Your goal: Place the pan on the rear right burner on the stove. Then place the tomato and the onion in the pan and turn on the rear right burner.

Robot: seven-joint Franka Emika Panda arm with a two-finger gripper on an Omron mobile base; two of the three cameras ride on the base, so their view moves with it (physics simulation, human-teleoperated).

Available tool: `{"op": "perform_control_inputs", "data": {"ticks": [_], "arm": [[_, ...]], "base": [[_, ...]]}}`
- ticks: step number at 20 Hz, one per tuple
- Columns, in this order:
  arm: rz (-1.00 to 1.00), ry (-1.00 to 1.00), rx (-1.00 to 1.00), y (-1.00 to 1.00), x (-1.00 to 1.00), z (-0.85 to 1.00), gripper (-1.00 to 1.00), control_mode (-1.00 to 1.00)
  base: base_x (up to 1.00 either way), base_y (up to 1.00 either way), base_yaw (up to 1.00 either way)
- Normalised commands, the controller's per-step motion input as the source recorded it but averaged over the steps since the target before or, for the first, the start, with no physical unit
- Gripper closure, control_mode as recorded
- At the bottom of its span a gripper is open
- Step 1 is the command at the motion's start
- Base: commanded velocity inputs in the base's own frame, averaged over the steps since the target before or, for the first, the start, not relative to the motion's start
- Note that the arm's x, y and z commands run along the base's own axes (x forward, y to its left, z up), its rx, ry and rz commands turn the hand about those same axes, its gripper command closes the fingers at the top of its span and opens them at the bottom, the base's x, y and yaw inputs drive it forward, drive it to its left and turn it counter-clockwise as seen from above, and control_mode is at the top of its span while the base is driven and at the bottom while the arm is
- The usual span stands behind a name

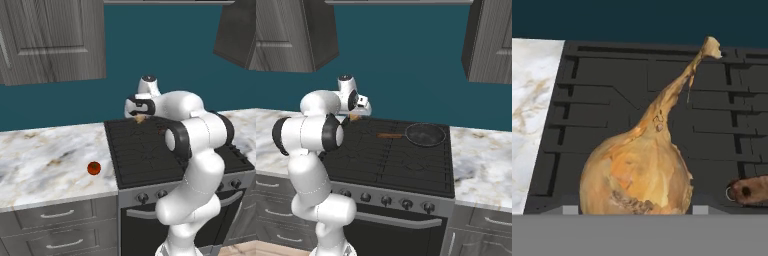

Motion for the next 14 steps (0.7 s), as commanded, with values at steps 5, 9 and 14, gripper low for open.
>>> {"op": "perform_control_inputs", "data": {"ticks": [5, 9, 14], "arm": [[-0.03, 0.00, 0.00, -0.77, 0.26, 0.00, 1.00, -1.00], [0.00, 0.00, 0.00, -0.68, 0.44, 0.00, 1.00, -1.00], [-0.01, 0.00, 0.00, -0.66, 0.45, 0.00, 1.00, -1.00]], "base": [[0.00, 0.00, 0.00], [0.00, 0.00, 0.00], [0.00, 0.00, 0.00]]}}
